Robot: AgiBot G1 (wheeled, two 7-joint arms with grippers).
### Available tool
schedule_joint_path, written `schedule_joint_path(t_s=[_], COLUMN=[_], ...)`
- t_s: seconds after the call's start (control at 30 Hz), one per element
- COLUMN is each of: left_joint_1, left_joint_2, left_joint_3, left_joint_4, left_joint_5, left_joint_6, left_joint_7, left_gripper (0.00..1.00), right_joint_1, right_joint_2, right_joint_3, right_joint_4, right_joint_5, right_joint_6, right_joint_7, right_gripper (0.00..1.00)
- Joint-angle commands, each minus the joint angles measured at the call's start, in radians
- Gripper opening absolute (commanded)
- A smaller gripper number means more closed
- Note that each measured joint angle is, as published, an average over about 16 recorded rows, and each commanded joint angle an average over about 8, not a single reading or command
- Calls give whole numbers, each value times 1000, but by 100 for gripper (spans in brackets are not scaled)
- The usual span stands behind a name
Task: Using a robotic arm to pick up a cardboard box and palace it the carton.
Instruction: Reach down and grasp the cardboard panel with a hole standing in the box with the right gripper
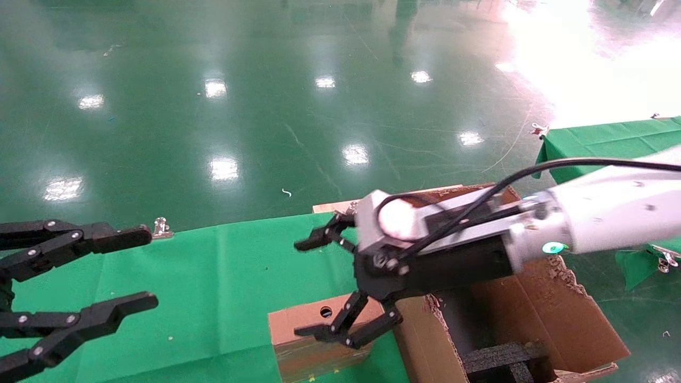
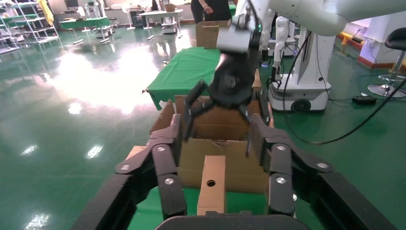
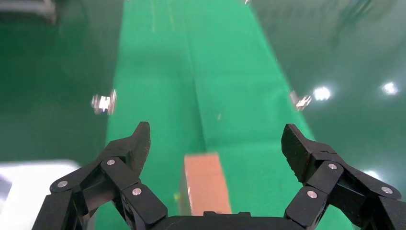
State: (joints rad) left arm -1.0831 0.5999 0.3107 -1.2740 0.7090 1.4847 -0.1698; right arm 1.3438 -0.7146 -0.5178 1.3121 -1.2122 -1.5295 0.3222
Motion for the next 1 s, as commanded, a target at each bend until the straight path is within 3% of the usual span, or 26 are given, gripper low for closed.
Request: schedule_joint_path(t_s=[0.03,0.5,0.53,0.77,0.8,1.0], left_joint_1=[0,0,0,0,0,0], left_joint_2=[0,0,0,0,0,0], left_joint_3=[0,1,1,1,1,1], left_joint_4=[0,0,0,0,0,0], left_joint_5=[0,0,0,-1,-1,-1], left_joint_6=[0,0,0,0,0,-1], left_joint_7=[0,0,0,0,0,1], left_gripper=[0,0,6,94,100,100], right_joint_1=[38,165,172,208,212,224], right_joint_2=[-24,-152,-157,-184,-186,-198], right_joint_3=[-34,-242,-255,-331,-339,-375], right_joint_4=[3,-4,-3,5,6,6], right_joint_5=[-63,-306,-317,-374,-381,-410], right_joint_6=[-10,-35,-35,-30,-29,-25], right_joint_7=[25,57,55,38,34,27], right_gripper=[100,100,100,100,100,100])
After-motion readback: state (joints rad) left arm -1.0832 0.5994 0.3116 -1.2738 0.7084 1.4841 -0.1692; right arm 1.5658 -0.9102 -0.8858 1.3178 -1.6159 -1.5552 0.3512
